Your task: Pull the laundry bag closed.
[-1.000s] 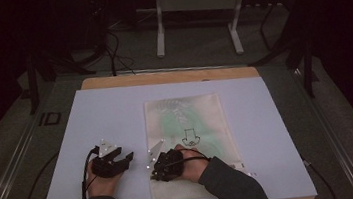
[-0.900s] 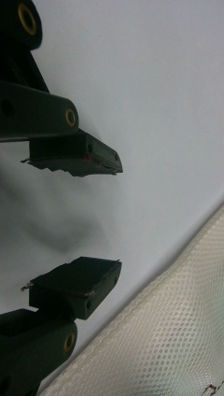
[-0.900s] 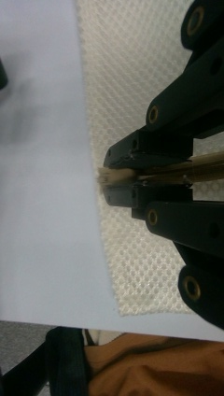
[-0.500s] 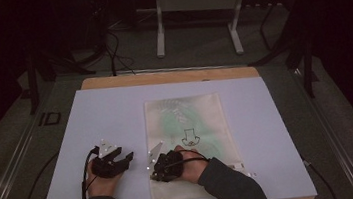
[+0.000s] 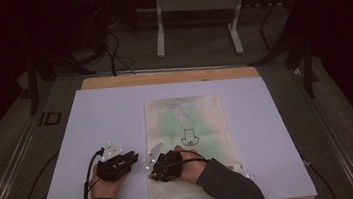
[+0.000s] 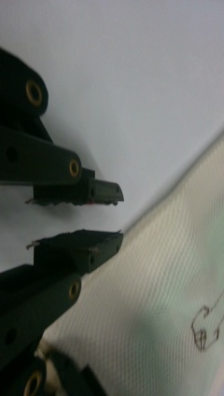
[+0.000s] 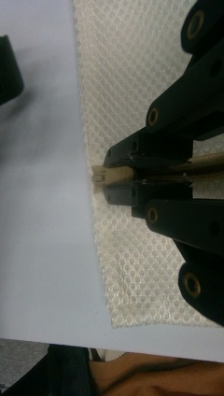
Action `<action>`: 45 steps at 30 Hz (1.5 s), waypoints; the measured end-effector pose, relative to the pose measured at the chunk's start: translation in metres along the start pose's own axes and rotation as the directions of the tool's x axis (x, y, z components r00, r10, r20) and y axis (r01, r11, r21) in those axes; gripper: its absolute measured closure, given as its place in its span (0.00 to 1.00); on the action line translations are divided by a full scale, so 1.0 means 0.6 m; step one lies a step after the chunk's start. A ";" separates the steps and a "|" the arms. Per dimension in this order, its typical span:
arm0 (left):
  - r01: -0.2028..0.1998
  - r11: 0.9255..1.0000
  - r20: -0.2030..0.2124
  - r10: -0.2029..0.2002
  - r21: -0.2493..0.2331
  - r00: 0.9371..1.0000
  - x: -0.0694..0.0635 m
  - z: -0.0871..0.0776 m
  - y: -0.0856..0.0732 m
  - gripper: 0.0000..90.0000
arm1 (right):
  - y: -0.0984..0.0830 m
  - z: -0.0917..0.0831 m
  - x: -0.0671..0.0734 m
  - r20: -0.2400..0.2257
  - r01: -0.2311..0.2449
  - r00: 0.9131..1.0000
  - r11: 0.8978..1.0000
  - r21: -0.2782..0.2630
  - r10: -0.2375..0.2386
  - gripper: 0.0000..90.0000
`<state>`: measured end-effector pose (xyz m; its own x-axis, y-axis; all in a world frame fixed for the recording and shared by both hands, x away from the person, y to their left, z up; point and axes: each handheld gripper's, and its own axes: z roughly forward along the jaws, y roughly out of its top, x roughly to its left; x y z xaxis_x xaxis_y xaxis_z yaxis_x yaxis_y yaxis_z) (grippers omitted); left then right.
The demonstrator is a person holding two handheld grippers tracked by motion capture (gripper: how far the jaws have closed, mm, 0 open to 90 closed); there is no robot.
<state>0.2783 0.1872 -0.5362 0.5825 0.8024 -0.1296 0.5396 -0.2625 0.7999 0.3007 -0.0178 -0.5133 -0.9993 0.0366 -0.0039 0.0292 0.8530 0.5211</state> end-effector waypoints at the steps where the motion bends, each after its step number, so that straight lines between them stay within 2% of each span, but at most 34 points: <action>1: 0.000 1.000 0.012 0.000 -0.004 1.000 -0.002 0.000 0.000 0.88 | 0.001 0.000 0.000 0.003 0.005 1.000 1.000 0.000 -0.005 0.91; 4: -0.009 1.000 0.032 0.010 -0.013 0.999 -0.005 -0.001 0.000 0.94 | 0.004 0.002 -0.002 0.011 0.005 1.000 1.000 0.001 -0.005 0.91; 10: -0.032 0.999 0.072 0.033 -0.011 0.997 -0.015 0.001 0.002 0.97 | 0.009 0.005 -0.006 0.020 0.005 1.000 1.000 -0.006 -0.005 0.91; 12: -0.035 0.999 0.093 0.036 -0.012 0.995 -0.018 0.002 0.002 0.98 | 0.008 0.005 -0.005 0.022 0.004 1.000 1.000 -0.003 -0.004 0.91; 14: -0.018 1.000 0.132 0.020 -0.017 0.991 -0.020 0.004 0.003 0.98 | 0.007 0.005 -0.004 0.022 0.002 1.000 1.000 -0.007 -0.002 0.91; 16: -0.021 1.000 0.159 0.023 -0.015 0.987 -0.023 0.006 0.003 0.98 | 0.006 0.005 -0.004 0.021 0.000 1.000 1.000 -0.009 0.000 0.91; 21: -0.038 0.999 0.182 0.035 0.016 0.983 -0.029 0.013 0.003 0.98 | 0.006 0.005 -0.004 0.023 0.010 1.000 1.000 -0.005 -0.009 0.91; 25: -0.038 0.998 0.203 0.029 0.042 0.979 -0.032 0.015 0.001 0.98 | 0.005 0.005 -0.004 0.021 0.001 1.000 1.000 -0.007 -0.001 0.91; 28: -0.034 0.996 0.223 0.015 0.079 0.975 -0.032 0.022 -0.002 0.98 | 0.005 0.005 -0.004 0.019 -0.001 1.000 1.000 -0.006 0.001 0.91; 33: -0.060 0.993 0.211 0.038 0.101 0.977 -0.037 0.026 -0.001 0.99 | 0.008 0.005 -0.003 0.026 0.015 1.000 1.000 0.002 -0.015 0.86; 36: -0.057 0.993 0.212 0.033 0.105 0.977 -0.036 0.027 -0.001 0.99 | 0.011 0.005 -0.003 0.013 0.010 1.000 1.000 -0.002 -0.010 0.82; 41: -0.049 0.993 0.218 0.025 0.109 0.976 -0.035 0.028 -0.001 0.99 | 0.014 0.003 -0.004 0.011 0.001 1.000 1.000 -0.001 -0.001 0.87; 45: -0.060 0.992 0.209 0.036 0.109 0.977 -0.037 0.027 -0.001 0.99 | 0.011 0.001 -0.007 0.004 -0.018 1.000 1.000 -0.009 0.019 0.89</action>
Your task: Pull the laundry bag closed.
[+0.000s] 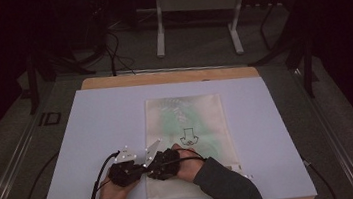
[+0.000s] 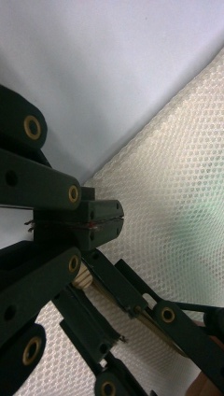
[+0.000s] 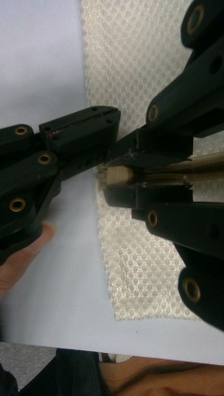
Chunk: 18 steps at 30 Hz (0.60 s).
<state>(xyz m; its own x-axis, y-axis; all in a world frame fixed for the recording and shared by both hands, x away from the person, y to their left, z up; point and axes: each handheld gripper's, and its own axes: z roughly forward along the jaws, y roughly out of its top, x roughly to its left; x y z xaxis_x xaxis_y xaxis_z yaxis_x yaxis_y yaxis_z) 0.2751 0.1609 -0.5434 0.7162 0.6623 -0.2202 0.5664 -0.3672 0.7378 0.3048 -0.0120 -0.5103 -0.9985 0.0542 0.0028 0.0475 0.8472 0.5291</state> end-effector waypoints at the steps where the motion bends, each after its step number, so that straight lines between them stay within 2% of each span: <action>1: -0.001 1.000 -0.002 0.001 -0.001 1.000 -0.001 0.000 0.000 0.99 | 0.000 0.000 -0.001 -0.002 0.005 1.000 1.000 -0.003 -0.005 0.90; 11: -0.012 1.000 -0.021 0.012 0.009 1.000 -0.005 0.002 0.002 1.00 | -0.009 0.001 0.001 0.005 0.002 1.000 1.000 0.004 -0.002 0.91; 13: -0.015 1.000 -0.025 0.015 0.009 1.000 -0.006 0.002 0.002 1.00 | -0.011 0.000 0.001 0.010 0.013 1.000 1.000 0.000 -0.013 0.91; 18: -0.024 1.000 -0.032 0.024 0.014 0.999 -0.007 0.003 0.002 1.00 | -0.021 -0.002 0.001 0.020 -0.003 1.000 1.000 -0.019 0.003 0.92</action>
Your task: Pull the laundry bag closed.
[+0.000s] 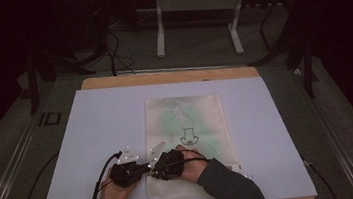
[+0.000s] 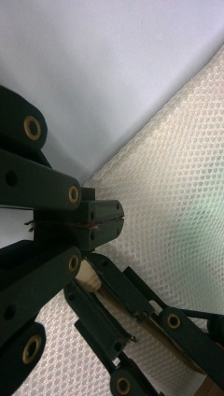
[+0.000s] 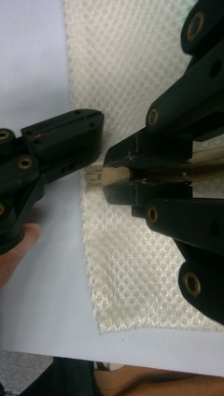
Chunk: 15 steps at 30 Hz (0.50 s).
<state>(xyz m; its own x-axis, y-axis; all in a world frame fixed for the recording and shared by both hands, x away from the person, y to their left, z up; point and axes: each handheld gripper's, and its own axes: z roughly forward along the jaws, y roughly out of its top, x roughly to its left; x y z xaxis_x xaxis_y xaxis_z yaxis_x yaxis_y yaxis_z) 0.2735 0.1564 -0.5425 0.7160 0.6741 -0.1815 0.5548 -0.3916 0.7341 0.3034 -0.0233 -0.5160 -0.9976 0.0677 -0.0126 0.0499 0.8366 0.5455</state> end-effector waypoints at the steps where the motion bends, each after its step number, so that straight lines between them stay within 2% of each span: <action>1: 0.000 1.000 0.000 0.000 0.000 1.000 0.000 0.000 0.000 1.00 | -0.001 0.000 0.000 0.000 -0.001 1.000 1.000 -0.003 0.001 0.92; 9: 0.008 1.000 0.004 -0.008 0.001 1.000 0.001 0.000 0.000 1.00 | -0.006 -0.003 0.001 0.007 -0.004 1.000 1.000 -0.005 0.004 0.92; 15: 0.006 1.000 0.005 -0.006 -0.001 1.000 0.001 0.000 0.000 1.00 | -0.023 -0.015 -0.005 -0.001 -0.031 1.000 1.000 -0.002 0.031 0.92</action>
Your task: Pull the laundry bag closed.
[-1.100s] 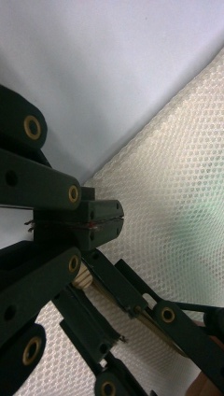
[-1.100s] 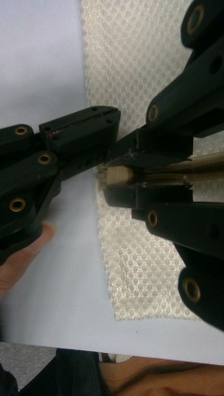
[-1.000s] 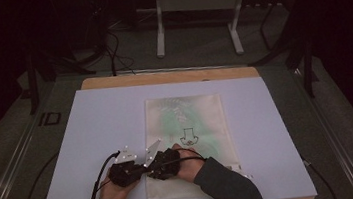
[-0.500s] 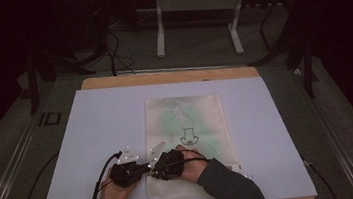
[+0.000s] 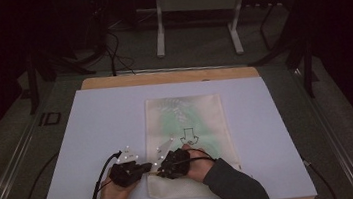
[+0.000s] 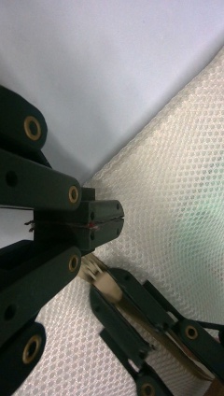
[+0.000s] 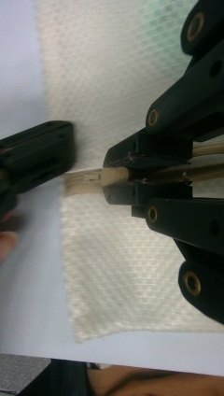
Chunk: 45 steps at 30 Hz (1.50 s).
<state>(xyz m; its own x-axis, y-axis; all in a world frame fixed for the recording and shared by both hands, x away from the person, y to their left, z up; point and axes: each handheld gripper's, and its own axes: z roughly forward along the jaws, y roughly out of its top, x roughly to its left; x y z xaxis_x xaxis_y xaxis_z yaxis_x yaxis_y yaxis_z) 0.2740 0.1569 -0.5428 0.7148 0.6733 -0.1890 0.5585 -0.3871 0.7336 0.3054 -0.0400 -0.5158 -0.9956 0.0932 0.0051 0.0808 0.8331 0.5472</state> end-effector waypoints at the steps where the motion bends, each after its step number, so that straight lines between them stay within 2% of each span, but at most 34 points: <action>1: 0.000 1.000 0.001 0.000 0.000 1.000 0.000 0.000 0.000 1.00 | -0.005 -0.002 -0.001 -0.001 -0.003 1.000 1.000 -0.005 0.003 0.92; 9: 0.001 1.000 -0.001 -0.001 0.001 1.000 0.000 -0.001 0.001 1.00 | -0.005 -0.003 0.000 0.000 0.014 1.000 1.000 0.008 -0.014 0.92; 16: -0.028 1.000 -0.025 0.028 -0.010 0.999 -0.006 -0.009 0.003 0.99 | -0.003 -0.002 0.003 0.016 0.037 0.999 0.999 0.019 -0.038 0.91; 21: -0.019 1.000 0.013 0.019 -0.018 1.000 -0.011 -0.018 0.001 0.99 | 0.004 -0.002 0.006 0.022 0.059 0.998 0.997 0.046 -0.060 0.91; 25: -0.035 0.999 0.025 0.036 -0.009 0.999 -0.020 -0.019 0.000 0.99 | 0.006 -0.002 0.007 0.022 0.065 0.998 0.996 0.055 -0.066 0.91; 29: -0.033 0.999 0.038 0.033 -0.001 0.999 -0.023 -0.016 -0.003 0.99 | 0.007 -0.001 0.008 0.025 0.071 0.997 0.996 0.059 -0.073 0.91; 34: -0.037 0.999 0.036 0.036 0.024 0.999 -0.024 -0.010 -0.004 0.99 | 0.009 0.000 0.009 0.025 0.076 0.997 0.996 0.057 -0.077 0.91; 45: -0.027 0.999 0.035 0.025 0.033 0.999 -0.023 -0.008 -0.004 0.99 | 0.011 0.000 0.013 0.033 0.087 0.995 0.994 0.070 -0.089 0.91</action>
<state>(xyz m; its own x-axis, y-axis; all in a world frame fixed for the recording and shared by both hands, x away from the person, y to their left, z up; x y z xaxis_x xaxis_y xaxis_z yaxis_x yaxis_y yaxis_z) 0.2608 0.1518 -0.5388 0.7431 0.6407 -0.1930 0.5528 -0.4253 0.7166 0.2979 -0.0337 -0.5123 -0.9968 0.0364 -0.0711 -0.0027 0.8742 0.4856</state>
